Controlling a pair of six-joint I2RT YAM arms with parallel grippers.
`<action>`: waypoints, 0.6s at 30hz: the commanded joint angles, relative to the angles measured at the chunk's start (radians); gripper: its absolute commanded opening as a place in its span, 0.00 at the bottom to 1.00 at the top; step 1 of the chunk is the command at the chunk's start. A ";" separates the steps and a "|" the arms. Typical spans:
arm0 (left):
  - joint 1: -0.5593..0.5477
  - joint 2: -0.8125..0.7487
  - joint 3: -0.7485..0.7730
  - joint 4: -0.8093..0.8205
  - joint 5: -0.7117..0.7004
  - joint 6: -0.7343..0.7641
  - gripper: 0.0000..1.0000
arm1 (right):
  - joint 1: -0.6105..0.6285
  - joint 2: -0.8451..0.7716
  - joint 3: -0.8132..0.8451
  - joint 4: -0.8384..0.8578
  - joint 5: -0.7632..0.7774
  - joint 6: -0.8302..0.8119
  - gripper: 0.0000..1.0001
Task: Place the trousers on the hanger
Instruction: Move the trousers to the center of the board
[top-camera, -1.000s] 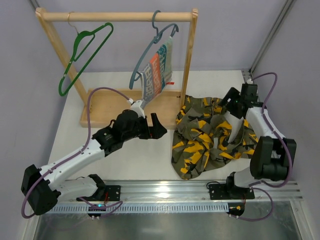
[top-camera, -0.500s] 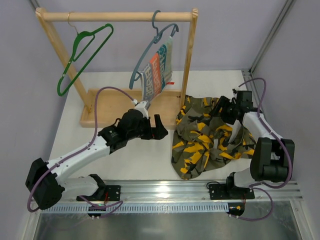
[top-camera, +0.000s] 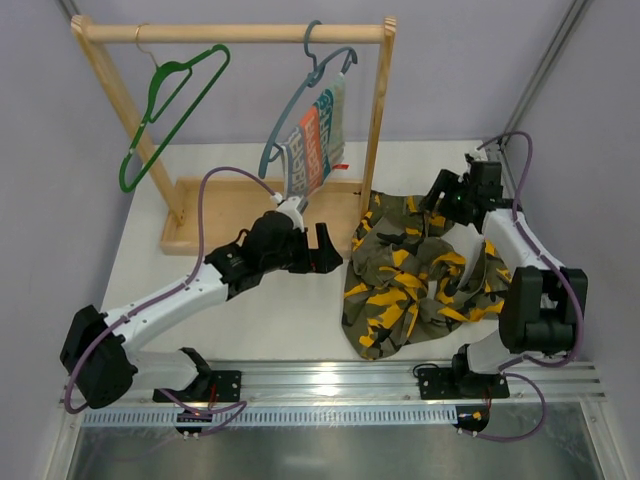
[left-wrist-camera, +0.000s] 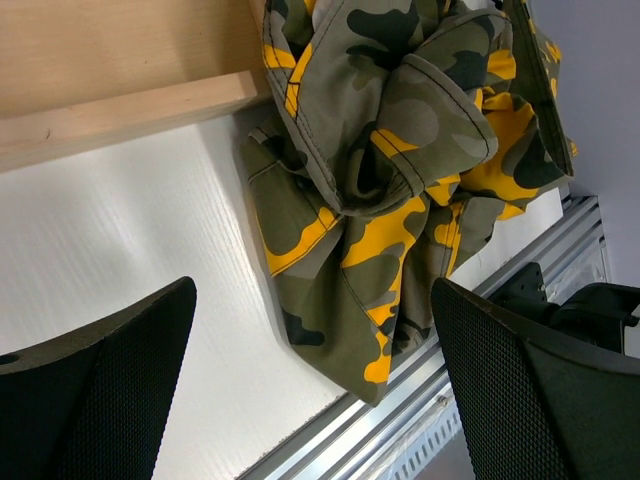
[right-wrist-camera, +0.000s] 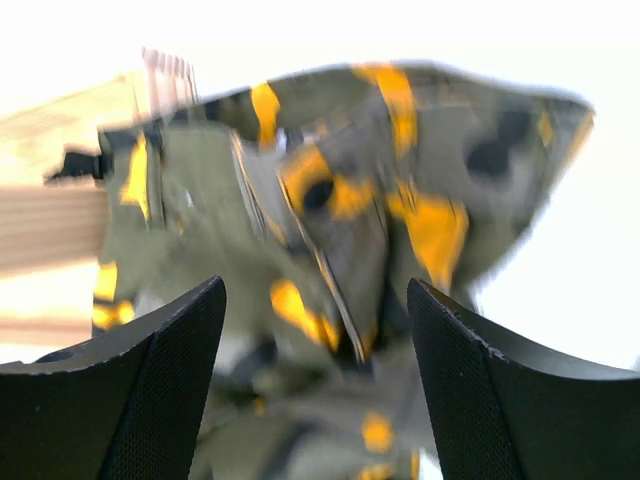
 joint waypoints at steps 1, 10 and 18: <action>0.002 -0.046 0.026 0.006 -0.020 0.014 1.00 | 0.028 0.124 0.141 0.031 0.066 -0.044 0.77; 0.002 -0.099 0.010 -0.026 -0.037 0.022 1.00 | 0.059 0.238 0.186 0.002 0.112 -0.057 0.71; 0.002 -0.125 0.001 -0.029 -0.037 0.016 1.00 | 0.062 0.165 0.129 -0.018 0.135 -0.053 0.04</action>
